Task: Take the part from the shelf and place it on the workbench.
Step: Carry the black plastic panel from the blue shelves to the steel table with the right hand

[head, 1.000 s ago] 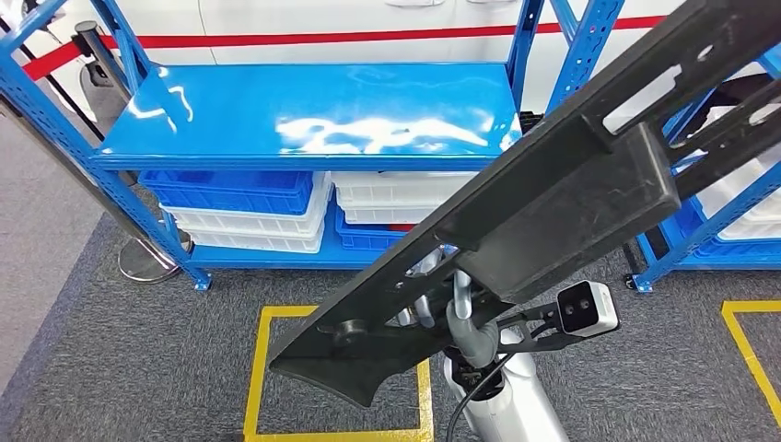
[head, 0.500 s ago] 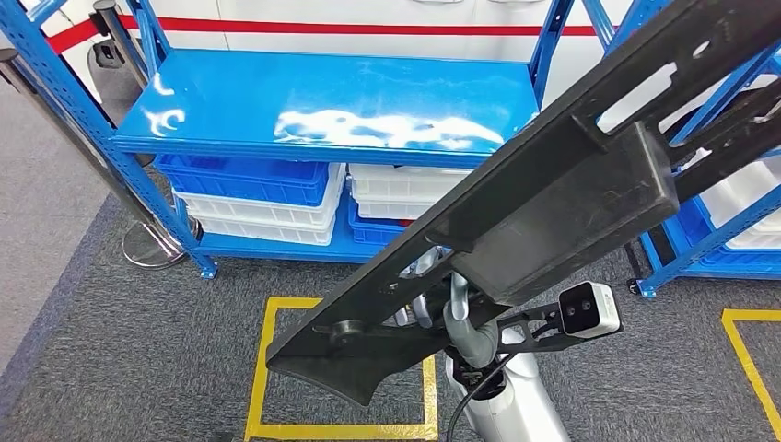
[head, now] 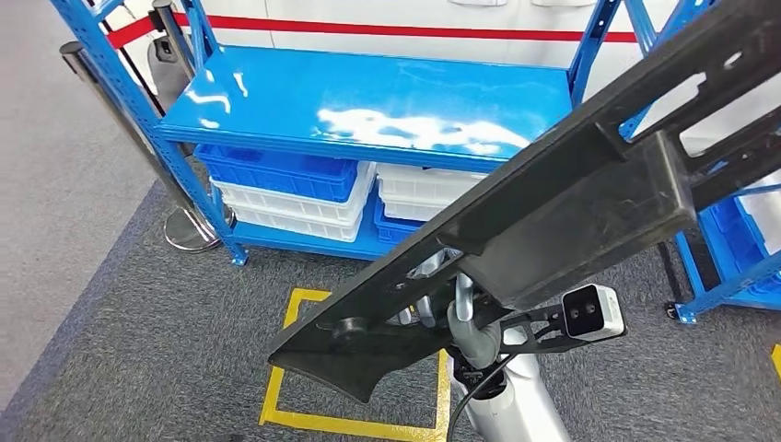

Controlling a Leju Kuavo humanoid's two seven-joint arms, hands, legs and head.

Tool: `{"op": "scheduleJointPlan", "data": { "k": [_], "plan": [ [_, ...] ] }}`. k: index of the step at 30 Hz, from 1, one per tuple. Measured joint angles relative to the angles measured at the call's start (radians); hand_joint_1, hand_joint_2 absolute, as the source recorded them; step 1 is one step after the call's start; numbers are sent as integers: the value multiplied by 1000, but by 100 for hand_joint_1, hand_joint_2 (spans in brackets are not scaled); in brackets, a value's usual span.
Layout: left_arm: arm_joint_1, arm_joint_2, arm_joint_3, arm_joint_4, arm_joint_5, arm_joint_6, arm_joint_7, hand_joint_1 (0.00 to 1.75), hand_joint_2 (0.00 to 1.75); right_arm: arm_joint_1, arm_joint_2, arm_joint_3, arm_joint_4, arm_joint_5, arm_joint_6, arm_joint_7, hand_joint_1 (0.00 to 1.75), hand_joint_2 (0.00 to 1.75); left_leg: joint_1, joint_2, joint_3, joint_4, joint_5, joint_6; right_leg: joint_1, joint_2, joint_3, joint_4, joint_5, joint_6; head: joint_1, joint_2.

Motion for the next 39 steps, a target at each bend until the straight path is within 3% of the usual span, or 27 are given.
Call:
{"op": "scheduleJointPlan", "data": {
  "k": [1, 2, 3, 5, 7, 10, 12, 15, 16, 17, 18, 19, 21, 23, 25, 27, 29, 31, 32, 33, 35, 37, 39],
  "plan": [
    [1, 0, 0, 0, 0, 0, 0, 0, 175, 2, 0, 0, 0, 3, 0, -2, 175, 175, 2, 4, -22, 48, -14, -4, 1, -11, -1, 1, -1, 0, 0, 0],
    [2, 0, 0, 0, 0, 0, 0, 0, 175, 4, 0, -1, 0, 6, 0, -5, 175, 175, 5, 7, -27, 62, -10, -7, 1, -22, -2, 2, -2, 1, 0, 0],
    [3, 0, 0, 0, 0, 0, -1, 0, 175, 5, 0, -1, 0, 8, 0, -6, 175, 175, 6, 12, -10, 32, 13, -9, 1, -31, -2, 4, -3, 2, 0, 0],
    [2, 1, 0, 0, 0, 0, -1, 0, 175, 6, 0, -2, -1, 13, 0, -11, 175, 175, 6, 38, 62, -104, 73, -8, 1, -48, -1, 11, -8, 9, 0, 0],
    [-2, 2, 0, 0, 0, 0, -1, 0, 175, 5, 0, -4, -2, 17, 1, -16, 175, 175, 0, 58, 108, -199, 101, 4, 5, -63, -3, 19, -13, 18, 1, 0],
    [0, 2, 0, 0, 0, 1, 0, 0, 175, 5, -1, -7, -5, 24, 0, -20, 175, 175, -3, 42, 108, -213, 106, 24, 8, -79, -3, 19, -15, 32, 1, 0],
    [1, 1, 0, 0, -1, 2, 2, 0, 175, 5, -1, -8, -6, 27, -2, -21, 175, 175, 1, 28, 108, -219, 114, 37, 4, -56, -13, 47, -39, 41, 2, 0],
    [-1, 1, -3, 0, -14, 10, 8, 0, 175, 9, -6, -15, -7, 32, -7, -25, 175, 175, 3, 3, 103, -222, 121, 48, 0, 1, -93, 226, -138, 49, 4, 0],
    [-1, 1, -4, 0, -19, 12, 10, 0, 175, 13, -8, -18, -7, 34, -8, -27, 175, 175, 2, -7, 101, -222, 122, 48, -1, 7, -120, 284, -158, 50, 4, 0],
    [0, 1, -6, 0, -23, 14, 12, 0, 175, 16, -10, -20, -7, 35, -9, -28, 175, 175, 2, -18, 99, -221, 122, 49, 0, 9, -134, 311, -159, 50, 4, 0],
    [1, 1, -8, 0, -27, 15, 14, 0, 175, 19, -12, -22, -8, 37, -10, -30, 175, 175, 2, -29, 99, -219, 123, 48, 0, 11, -127, 296, -139, 48, 4, 0],
    [2, 1, -9, 0, -29, 16, 16, 0, 175, 21, -13, -23, -9, 38, -12, -31, 175, 175, 2, -41, 99, -216, 123, 47, 0, 18, -101, 243, -103, 44, 4, 0],
    [2, -2, -12, 0, -35, 17, 17, 0, 175, 23, -15, -25, -13, 42, -16, -34, 175, 175, 1, -63, 95, -210, 122, 41, -2, 61, -35, 101, -40, 35, 4, 0],
    [2, -5, -15, 0, -40, 20, 16, 0, 175, 26, -16, -26, -18, 45, -19, -37, 175, 175, 3, -82, 86, -206, 124, 28, 0, 89, -7, 33, -21, 32, 4, 0],
    [4, -4, -18, 0, -42, 25, 16, 0, 175, 30, -17, -28, -21, 46, -19, -41, 175, 175, 6, -97, 80, -210, 130, 12, 2, 73, -7, 27, -17, 27, 6, 0],
    [6, -3, -21, 0, -47, 30, 23, 0, 175, 33, -18, -28, -23, 47, -18, -45, 175, 175, 4, -64, 71, -194, 119, 2, -1, 51, -2, 17, -11, 15, 3, 0],
    [5, -3, -26, 0, -54, 33, 35, 0, 175, 40, -18, -29, -24, 47, -19, -48, 175, 175, 3, -10, 31, -106, 66, -4, -1, 23, 1, 12, -9, 6, -2, 0],
    [6, -4, -31, 0, -58, 34, 43, 0, 175, 51, -18, -31, -24, 47, -19, -49, 175, 175, 6, 7, -28, 27, 5, -10, 3, -5, -1, 13, -10, 2, -4, 0],
    [8, -4, -33, 0, -60, 34, 45, 0, 175, 56, -19, -32, -24, 47, -20, -49, 175, 175, 6, 9, -45, 67, -7, -12, 5, -18, -2, 15, -12, 1, -4, 0],
    [10, -4, -33, 0, -60, 35, 46, 0, 175, 60, -19, -33, -24, 48, -20, -49, 175, 175, 6, 10, -42, 69, 1, -12, 6, -30, -3, 17, -13, 1, -4, 0],
    [12, -3, -34, 0, -62, 35, 49, 0, 175, 63, -19, -33, -24, 48, -20, -49, 175, 175, 4, 26, 24, -44, 58, -7, 7, -51, -2, 21, -17, 3, -4, 0],
    [11, -2, -36, 0, -67, 35, 59, 0, 175, 64, -19, -35, -25, 50, -23, -51, 175, 175, -5, 58, 93, -170, 98, 8, 12, -68, -1, 24, -21, 9, -3, 0],
    [12, -2, -39, 0, -75, 34, 80, 0, 175, 66, -20, -38, -26, 55, -32, -55, 175, 175, -13, 66, 108, -205, 102, 22, 15, -82, 1, 24, -22, 18, -3, 0]
  ]
}}
